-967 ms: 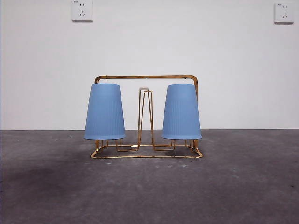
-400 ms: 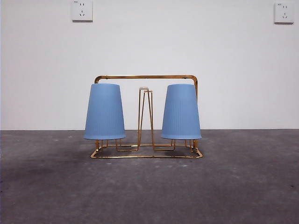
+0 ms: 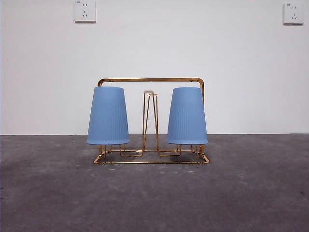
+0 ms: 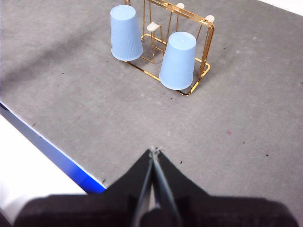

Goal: Pick up cup 1,put cup 1 in the cup rack,pick up cup 2,put cup 2 in the cup rack

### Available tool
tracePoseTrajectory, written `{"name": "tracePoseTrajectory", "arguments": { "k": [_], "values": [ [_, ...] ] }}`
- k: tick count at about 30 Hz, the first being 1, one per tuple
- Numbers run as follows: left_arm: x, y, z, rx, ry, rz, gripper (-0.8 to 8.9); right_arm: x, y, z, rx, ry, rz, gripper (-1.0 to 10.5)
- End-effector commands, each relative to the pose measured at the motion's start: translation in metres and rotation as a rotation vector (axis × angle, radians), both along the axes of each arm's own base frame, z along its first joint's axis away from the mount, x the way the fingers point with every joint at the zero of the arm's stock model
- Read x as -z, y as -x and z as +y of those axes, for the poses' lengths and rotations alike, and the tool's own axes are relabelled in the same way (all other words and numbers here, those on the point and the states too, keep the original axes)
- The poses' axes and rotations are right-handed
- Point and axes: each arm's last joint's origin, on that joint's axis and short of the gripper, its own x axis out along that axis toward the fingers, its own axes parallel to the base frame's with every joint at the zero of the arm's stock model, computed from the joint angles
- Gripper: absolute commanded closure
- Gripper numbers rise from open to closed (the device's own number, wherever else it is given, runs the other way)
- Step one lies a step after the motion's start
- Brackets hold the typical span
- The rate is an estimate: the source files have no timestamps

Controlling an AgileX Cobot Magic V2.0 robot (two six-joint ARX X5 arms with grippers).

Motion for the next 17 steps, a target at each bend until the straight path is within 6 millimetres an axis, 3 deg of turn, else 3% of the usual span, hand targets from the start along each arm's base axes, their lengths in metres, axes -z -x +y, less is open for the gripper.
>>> {"name": "tracePoseTrajectory", "arguments": {
  "k": [1, 10, 17],
  "values": [
    [0.033, -0.001, 0.003, -0.029, -0.020, 0.022, 8.16, 0.002, 0.000, -0.001, 0.008, 0.012, 0.021, 9.5],
    [0.131, -0.001, 0.009, -0.084, 0.064, 0.149, 8.16, 0.002, 0.000, -0.001, 0.008, 0.012, 0.021, 9.5],
    [0.180, -0.002, 0.011, -0.108, 0.124, 0.203, 8.16, 0.002, 0.000, -0.001, 0.008, 0.012, 0.021, 9.5]
  ]
}}
